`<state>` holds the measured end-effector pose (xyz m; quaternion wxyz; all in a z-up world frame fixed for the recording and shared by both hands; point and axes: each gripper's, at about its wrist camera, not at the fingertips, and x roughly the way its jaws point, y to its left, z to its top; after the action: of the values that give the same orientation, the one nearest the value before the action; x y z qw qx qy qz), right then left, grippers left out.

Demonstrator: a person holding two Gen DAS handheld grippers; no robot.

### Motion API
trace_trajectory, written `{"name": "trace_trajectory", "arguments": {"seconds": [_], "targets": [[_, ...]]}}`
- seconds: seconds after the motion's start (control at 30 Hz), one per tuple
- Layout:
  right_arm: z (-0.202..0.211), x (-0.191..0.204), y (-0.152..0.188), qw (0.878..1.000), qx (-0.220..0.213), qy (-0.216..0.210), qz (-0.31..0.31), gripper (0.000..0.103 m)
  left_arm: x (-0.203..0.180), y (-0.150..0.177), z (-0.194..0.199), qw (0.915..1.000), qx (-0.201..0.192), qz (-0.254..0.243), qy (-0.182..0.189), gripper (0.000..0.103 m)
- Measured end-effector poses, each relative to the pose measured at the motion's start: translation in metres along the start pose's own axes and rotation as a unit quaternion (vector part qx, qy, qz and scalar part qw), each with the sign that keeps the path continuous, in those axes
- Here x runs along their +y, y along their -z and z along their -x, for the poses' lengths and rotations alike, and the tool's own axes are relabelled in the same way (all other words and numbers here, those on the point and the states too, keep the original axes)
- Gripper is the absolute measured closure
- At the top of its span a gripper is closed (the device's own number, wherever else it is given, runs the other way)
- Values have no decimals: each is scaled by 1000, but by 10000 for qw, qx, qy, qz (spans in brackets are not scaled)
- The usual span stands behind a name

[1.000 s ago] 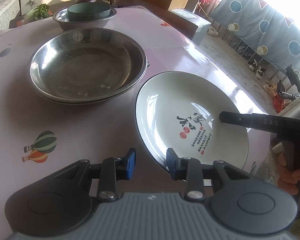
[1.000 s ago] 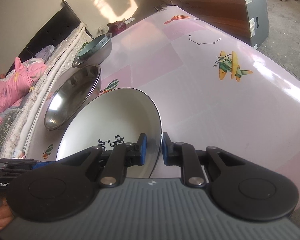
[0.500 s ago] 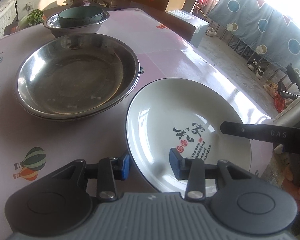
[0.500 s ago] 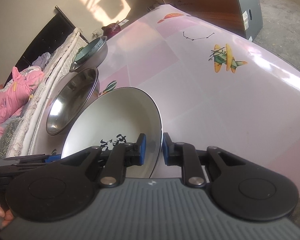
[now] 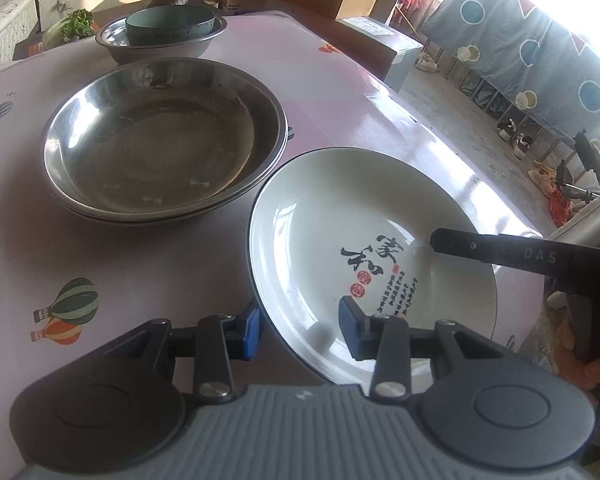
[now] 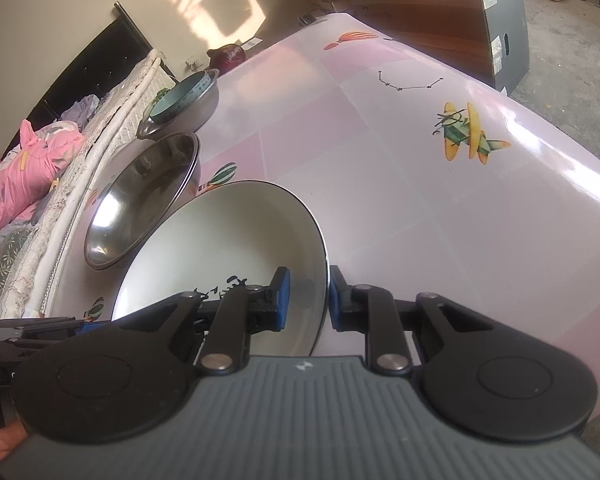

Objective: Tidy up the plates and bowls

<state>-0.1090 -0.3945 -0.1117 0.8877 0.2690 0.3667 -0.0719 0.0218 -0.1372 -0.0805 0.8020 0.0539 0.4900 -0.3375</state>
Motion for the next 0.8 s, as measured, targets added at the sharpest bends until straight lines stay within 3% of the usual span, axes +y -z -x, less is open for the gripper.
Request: {"name": "trace_trajectory", "arguments": {"seconds": [0.8], "targets": [[10, -7, 11, 9995, 80, -198, -234, 83, -5, -2, -1, 9999, -17, -81, -77, 56]]}}
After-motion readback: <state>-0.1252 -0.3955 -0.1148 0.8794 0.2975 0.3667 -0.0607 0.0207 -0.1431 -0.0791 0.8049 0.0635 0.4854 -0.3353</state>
